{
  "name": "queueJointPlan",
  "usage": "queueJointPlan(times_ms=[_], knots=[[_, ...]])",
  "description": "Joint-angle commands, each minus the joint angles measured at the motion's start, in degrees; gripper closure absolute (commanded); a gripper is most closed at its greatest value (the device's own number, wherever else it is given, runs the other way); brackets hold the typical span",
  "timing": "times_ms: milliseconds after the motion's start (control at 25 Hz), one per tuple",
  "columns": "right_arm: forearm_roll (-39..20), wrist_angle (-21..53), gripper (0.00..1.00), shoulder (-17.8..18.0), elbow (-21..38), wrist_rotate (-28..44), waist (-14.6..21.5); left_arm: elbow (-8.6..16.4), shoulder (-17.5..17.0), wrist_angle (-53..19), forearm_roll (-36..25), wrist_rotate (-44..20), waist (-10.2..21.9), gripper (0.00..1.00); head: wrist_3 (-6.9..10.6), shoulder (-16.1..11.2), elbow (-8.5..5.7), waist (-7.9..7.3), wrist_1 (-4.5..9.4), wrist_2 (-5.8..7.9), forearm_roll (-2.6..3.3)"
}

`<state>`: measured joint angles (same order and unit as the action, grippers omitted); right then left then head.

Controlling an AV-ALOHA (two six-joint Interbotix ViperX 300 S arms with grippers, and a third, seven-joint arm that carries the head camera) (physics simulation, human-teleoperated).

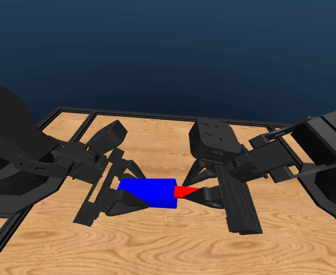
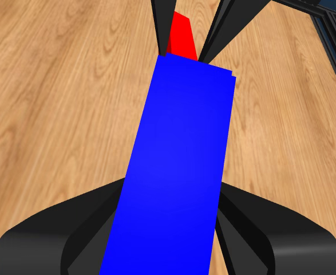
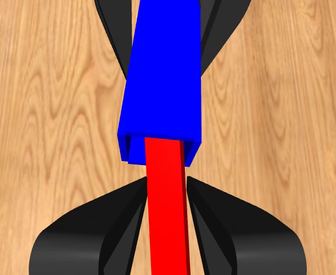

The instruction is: Insert peg into socket

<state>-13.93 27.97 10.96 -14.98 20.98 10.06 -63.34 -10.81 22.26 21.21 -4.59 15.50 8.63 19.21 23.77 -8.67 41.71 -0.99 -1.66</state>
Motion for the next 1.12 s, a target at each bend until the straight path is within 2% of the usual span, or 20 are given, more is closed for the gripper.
queueJointPlan(times_ms=[40,160,200,240,360,400,440,480,600,680,1040,1080,1120], knots=[[0.4,-1.3,1.0,0.0,2.6,-1.7,-1.0,2.8,-0.6,1.8,-0.4,0.3,0.2,1.0,-0.11,0.1,-0.69,-0.24,-0.45,0.01,-0.07],[0.7,-0.9,1.0,1.3,5.7,-3.1,-0.9,4.7,1.2,0.2,-0.8,0.2,0.3,1.0,-0.12,0.1,-0.69,-0.16,-0.42,0.07,-0.04],[0.7,-0.4,1.0,2.3,6.9,-3.7,-0.9,4.2,2.1,-1.2,-1.8,-0.5,0.0,1.0,-0.1,0.2,-0.7,-0.09,-0.43,0.07,-0.03],[1.0,-0.2,1.0,3.1,8.1,-4.4,-0.7,5.2,2.5,-0.3,-1.4,-0.4,0.1,1.0,-0.13,0.2,-0.7,-0.06,-0.54,0.06,-0.02],[2.0,-0.2,1.0,5.4,11.0,-5.5,-0.7,5.2,3.1,-0.4,-1.9,-0.8,0.3,1.0,-0.39,0.2,-0.75,0.0,-0.68,0.02,-0.02],[2.5,0.2,0.7,5.5,11.2,-5.6,-0.6,5.8,3.5,0.0,-1.8,-0.8,0.4,1.0,-0.37,0.2,-0.75,0.04,-0.68,0.02,-0.01],[3.2,0.2,0.1,5.9,11.3,-5.6,-0.7,5.3,3.9,-0.3,-1.7,-0.7,0.4,1.0,-0.37,0.2,-0.76,0.06,-0.7,0.02,0.0],[3.7,0.3,0.0,5.8,11.2,-5.7,-0.7,4.7,4.2,-0.2,-1.8,-0.6,1.1,1.0,-0.34,0.1,-0.77,0.08,-0.76,0.02,0.0],[4.9,-0.1,0.0,4.3,8.8,-5.6,-0.9,5.5,3.4,0.6,-1.6,-1.3,0.4,1.0,-0.34,0.2,-0.79,-0.01,-0.83,0.1,0.0],[5.3,-0.2,0.0,2.8,6.4,-4.9,-1.2,4.6,4.2,0.3,-1.8,-1.5,0.5,1.0,-0.37,0.3,-0.77,-0.03,-0.9,0.11,0.0],[6.3,-4.5,0.0,-2.9,-2.2,-1.7,-1.7,4.4,4.3,1.3,-1.6,-2.8,0.1,1.0,-0.89,0.4,-0.83,0.68,-0.93,-0.05,0.09],[6.3,-5.5,0.0,-3.0,-2.5,-1.4,-1.7,4.2,4.2,2.3,-2.0,-2.9,0.8,1.0,-1.02,0.3,-0.84,0.74,-0.9,-0.11,0.09],[6.4,-5.8,0.0,-2.9,-3.0,-1.1,-1.6,4.9,4.3,2.2,-1.6,-3.0,0.3,1.0,-1.12,0.3,-0.83,0.82,-0.92,-0.13,0.09]])
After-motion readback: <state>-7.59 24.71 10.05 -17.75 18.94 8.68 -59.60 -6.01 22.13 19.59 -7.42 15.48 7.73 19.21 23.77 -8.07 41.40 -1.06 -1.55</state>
